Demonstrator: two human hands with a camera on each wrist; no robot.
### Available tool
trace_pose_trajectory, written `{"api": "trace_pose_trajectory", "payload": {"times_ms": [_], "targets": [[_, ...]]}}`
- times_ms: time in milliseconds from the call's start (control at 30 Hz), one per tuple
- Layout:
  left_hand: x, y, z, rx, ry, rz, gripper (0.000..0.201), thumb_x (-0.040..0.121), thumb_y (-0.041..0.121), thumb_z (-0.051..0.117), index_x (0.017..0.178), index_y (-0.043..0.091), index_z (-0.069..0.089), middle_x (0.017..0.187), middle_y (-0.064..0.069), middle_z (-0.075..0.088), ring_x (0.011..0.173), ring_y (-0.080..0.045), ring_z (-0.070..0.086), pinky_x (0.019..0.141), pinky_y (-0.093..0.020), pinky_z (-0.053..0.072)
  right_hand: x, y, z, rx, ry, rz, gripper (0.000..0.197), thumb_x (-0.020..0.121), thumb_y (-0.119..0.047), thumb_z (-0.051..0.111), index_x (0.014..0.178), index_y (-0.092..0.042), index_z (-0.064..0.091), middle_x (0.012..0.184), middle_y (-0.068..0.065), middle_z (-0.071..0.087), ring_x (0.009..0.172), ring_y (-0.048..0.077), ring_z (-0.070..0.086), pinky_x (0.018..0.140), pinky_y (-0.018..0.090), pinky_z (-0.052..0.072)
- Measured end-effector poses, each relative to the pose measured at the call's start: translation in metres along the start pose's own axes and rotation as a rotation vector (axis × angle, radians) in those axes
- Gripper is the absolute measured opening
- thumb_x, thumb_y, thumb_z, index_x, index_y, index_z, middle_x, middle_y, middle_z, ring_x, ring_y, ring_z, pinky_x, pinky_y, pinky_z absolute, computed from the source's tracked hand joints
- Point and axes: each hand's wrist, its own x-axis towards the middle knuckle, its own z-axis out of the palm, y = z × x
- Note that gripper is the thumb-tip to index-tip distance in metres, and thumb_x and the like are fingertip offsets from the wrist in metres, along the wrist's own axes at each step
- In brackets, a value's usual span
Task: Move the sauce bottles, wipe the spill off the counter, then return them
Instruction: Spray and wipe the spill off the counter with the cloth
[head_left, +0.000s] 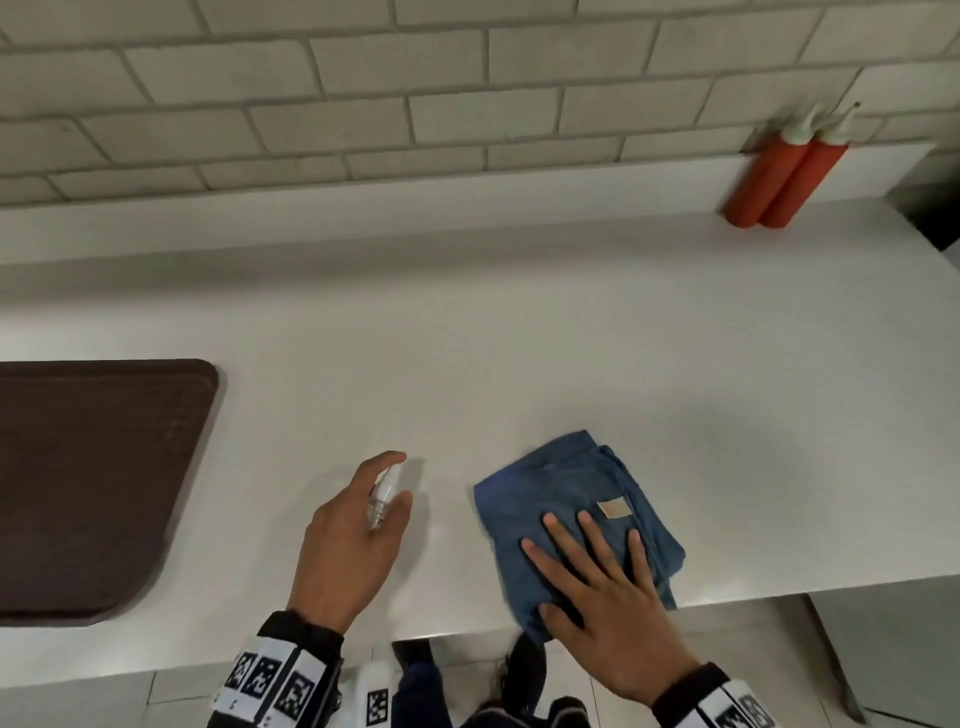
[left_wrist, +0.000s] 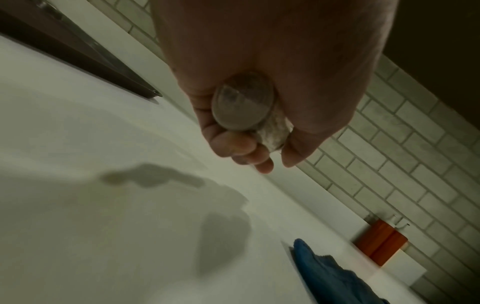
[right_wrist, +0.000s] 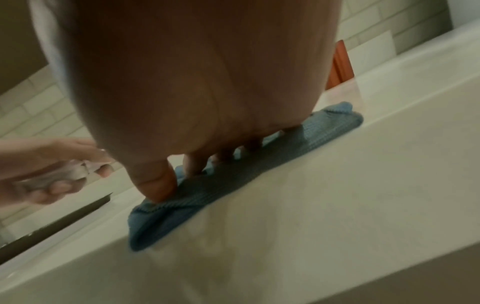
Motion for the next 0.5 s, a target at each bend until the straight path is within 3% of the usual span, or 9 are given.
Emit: {"api": "trace_pose_trajectory", "payload": {"times_ms": [100,167,233,333,433,500], "targets": [[-0.005,0.010,0.009,0.007,-0.006,0.001,0.038,0.095,0.033,0.059,0.129,0.046,0.050,0.086,0.021,0.060,0.084,-0.010,0.062,0.078,-0.031,0.049,0.020,0.021,-0.011,0.041,0.004,0.034,0.067,0.089,-0.060,0.032,0.151,-0.048,0.008,0.161,-0.014,0.006,0.148,0.025,0.014,0.111,0.060,0.001],[-0.008,0.014,0.013,0.003,-0.003,-0.004,0.037,0.094,0.033,0.059,0.128,0.046,0.050,0.085,0.018,0.061,0.084,-0.011,0.063,0.077,-0.031,0.050,0.045,0.039,-0.026,0.037,0.006,0.093,0.068,0.086,-0.065,0.013,0.149,-0.051,-0.007,0.159,-0.017,-0.014,0.150,0.023,-0.006,0.113,0.060,-0.013],[-0.011,0.015,0.015,-0.001,0.003,-0.002,0.037,0.094,0.035,0.058,0.128,0.047,0.050,0.085,0.012,0.065,0.079,-0.011,0.065,0.076,-0.033,0.053,0.077,0.053,-0.041,0.053,0.001,0.171,0.066,0.088,-0.063,0.010,0.148,-0.051,-0.013,0.159,-0.016,-0.022,0.148,0.023,-0.018,0.111,0.062,-0.016],[-0.012,0.016,0.018,-0.004,0.011,0.001,0.037,0.094,0.037,0.058,0.128,0.049,0.049,0.090,0.006,0.069,0.081,-0.008,0.065,0.078,-0.034,0.055,0.113,0.050,-0.059,0.076,-0.042,0.220,0.065,0.097,-0.052,0.024,0.149,-0.047,-0.013,0.160,-0.012,-0.022,0.146,0.027,-0.021,0.109,0.068,-0.012],[-0.008,0.016,0.017,-0.004,0.008,-0.011,0.037,0.094,0.038,0.058,0.128,0.049,0.049,0.089,0.010,0.068,0.079,-0.007,0.065,0.078,-0.034,0.055,0.112,0.035,-0.054,0.025,-0.055,0.159,0.066,0.090,-0.054,0.009,0.151,-0.043,-0.012,0.161,-0.007,-0.020,0.146,0.031,-0.021,0.107,0.072,-0.011],[-0.002,0.015,0.015,-0.007,0.005,-0.014,0.037,0.094,0.037,0.058,0.128,0.048,0.049,0.088,0.016,0.066,0.079,-0.006,0.065,0.077,-0.034,0.054,0.092,0.026,-0.040,-0.043,-0.039,0.068,0.071,0.085,-0.054,0.012,0.154,-0.040,0.004,0.164,-0.002,-0.002,0.148,0.034,-0.007,0.108,0.072,-0.005]]}}
